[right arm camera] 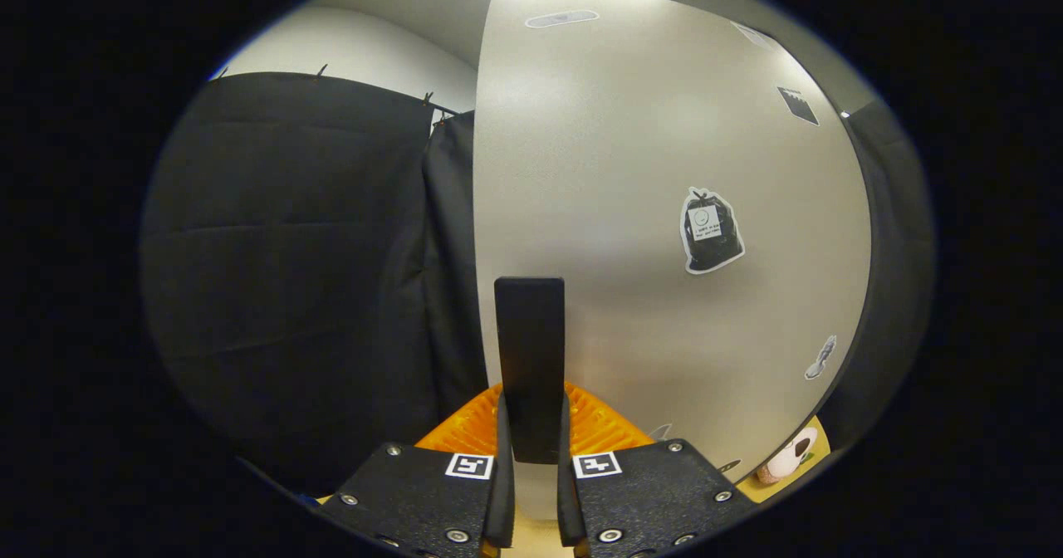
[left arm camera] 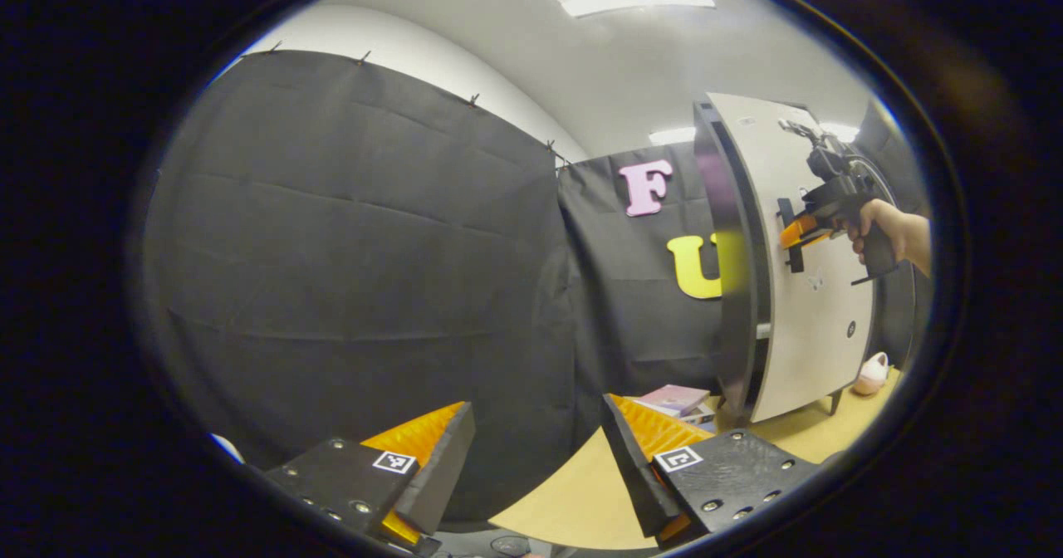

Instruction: Open the cabinet door with the right hand, grasp the bottle in the cabinet with the left hand and place it on the coaster, then close the cabinet door with the right hand.

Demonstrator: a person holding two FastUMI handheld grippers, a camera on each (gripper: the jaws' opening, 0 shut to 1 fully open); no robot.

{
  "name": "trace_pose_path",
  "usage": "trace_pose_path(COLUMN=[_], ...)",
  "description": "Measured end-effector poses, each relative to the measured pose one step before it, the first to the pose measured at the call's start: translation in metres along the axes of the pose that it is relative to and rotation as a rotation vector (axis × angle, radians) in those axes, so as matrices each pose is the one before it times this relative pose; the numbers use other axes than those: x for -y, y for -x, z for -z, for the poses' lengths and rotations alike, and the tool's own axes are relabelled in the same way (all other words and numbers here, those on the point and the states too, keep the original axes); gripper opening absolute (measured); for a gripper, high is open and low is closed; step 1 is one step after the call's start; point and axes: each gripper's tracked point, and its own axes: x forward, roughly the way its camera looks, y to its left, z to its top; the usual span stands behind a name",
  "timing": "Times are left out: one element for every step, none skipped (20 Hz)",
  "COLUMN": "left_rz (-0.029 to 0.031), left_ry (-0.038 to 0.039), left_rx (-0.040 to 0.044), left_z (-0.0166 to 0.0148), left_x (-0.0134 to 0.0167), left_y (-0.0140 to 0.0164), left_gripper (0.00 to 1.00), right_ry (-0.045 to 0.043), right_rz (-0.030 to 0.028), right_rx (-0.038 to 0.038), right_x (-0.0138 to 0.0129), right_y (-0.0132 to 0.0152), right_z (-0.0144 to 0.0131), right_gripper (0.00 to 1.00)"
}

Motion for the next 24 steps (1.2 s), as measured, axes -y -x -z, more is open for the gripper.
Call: trace_pose_path(left_rz=[0.01518,0.00859,0.00752,0.00825,0.00560,0.00249,0.00197,0.00583,0.00946,0.00533,0.00080,0.00461,0.00829,0.00830,0.00747,0.00772,0.01001,0.01021,0.00960,0.01088,0.01333,0.01293,0.01454,0.01352], left_ry=[0.00066,-0.00200,0.00009,0.00116,0.00071,-0.00181,-0.00323,-0.00008,-0.00069,-0.00588,-0.00950,-0.00680,-0.00355,-0.00394,-0.00426,-0.00295,0.00001,0.00018,-0.00216,-0.00343,-0.00250,0.00065,0.00338,0.00540], left_rx=[0.00060,0.00008,0.00141,0.00140,0.00272,0.00047,-0.00055,0.00224,0.00488,0.00164,0.00016,0.00460,0.00727,0.00661,0.00428,0.00508,0.00651,0.00570,0.00634,0.00553,0.00353,0.00299,0.00211,0.00140], left_z=[-0.00118,-0.00116,-0.00239,-0.00113,-0.00438,-0.00249,-0.00289,-0.00412,-0.00448,-0.00343,-0.00183,-0.00390,-0.00527,-0.00333,-0.00314,-0.00235,-0.00339,-0.00262,-0.00168,-0.00271,-0.00114,-0.00192,-0.00129,-0.00130], left_x=[0.00661,0.00595,0.00620,0.00982,0.00789,0.00598,0.00685,0.00731,0.00750,0.00662,0.00589,0.00579,0.00752,0.00854,0.00839,0.00872,0.00939,0.00932,0.00869,0.00954,0.01049,0.00925,0.00977,0.00890], left_y=[-0.00182,-0.00094,-0.00083,-0.00025,0.00180,0.00315,0.00398,0.00421,0.00435,0.00347,0.00327,0.00362,0.00191,0.00186,0.00222,0.00126,0.00015,0.00021,0.00047,-0.00017,0.00059,0.00013,0.00056,-0.00185], left_gripper=[0.92,0.91,0.88,0.91,0.91,0.91,0.91,0.91,0.91,0.88,0.91,0.88,0.88,0.88,0.91,0.88,0.91,0.91,0.91,0.91,0.91,0.91,0.91,0.88], right_ry=[-0.00083,0.00060,0.00194,0.00487,0.00334,0.00012,-0.00304,-0.00373,-0.00163,-0.00130,0.00111,0.00040,-0.00081,-0.00127,0.00123,0.00230,0.00207,0.00080,0.00239,-0.00175,-0.00170,-0.00150,0.00003,0.00252], right_rz=[-0.01490,-0.01318,-0.01042,-0.00945,-0.01039,-0.01176,-0.01264,-0.01252,-0.01306,-0.01229,-0.01238,-0.01140,-0.01453,-0.01101,-0.00928,-0.00736,-0.00656,-0.00395,-0.00547,-0.00483,-0.00392,-0.00383,-0.00261,0.00005], right_rx=[-0.00086,-0.00109,-0.00235,-0.00020,-0.00101,0.00088,-0.00091,0.00127,0.00286,0.00201,-0.00110,-0.00054,-0.00129,0.00157,0.00043,0.00335,0.00502,0.00508,0.00264,0.00199,0.00033,0.00128,-0.00044,-0.00081], right_x=[-0.00142,-0.00108,-0.00130,0.00063,0.00029,-0.00035,-0.00021,-0.00113,-0.00127,0.00055,0.00110,0.00088,0.00066,0.00111,0.00171,0.00112,0.00172,0.00137,0.00142,0.00214,0.00147,0.00179,0.00165,0.00178], right_y=[0.00448,0.00479,0.00467,0.00360,0.00241,0.00218,0.00362,0.00544,0.00483,0.00439,0.00327,0.00203,0.00309,0.00257,0.00241,0.00096,0.00204,0.00175,0.00224,0.00226,0.00235,0.00284,0.00284,0.00234], right_z=[-0.00117,-0.00049,-0.00045,-0.00017,0.00050,0.00044,-0.00071,-0.00001,-0.00060,-0.00003,0.00000,0.00052,0.00024,0.00040,0.00058,0.00090,0.00091,0.00027,0.00068,0.00040,0.00001,0.00019,-0.00029,0.00056], right_gripper=[0.21,0.21,0.21,0.21,0.21,0.21,0.21,0.21,0.21,0.21,0.21,0.21,0.21,0.21,0.21,0.21,0.21,0.21,0.21,0.21,0.21,0.21,0.21,0.20])
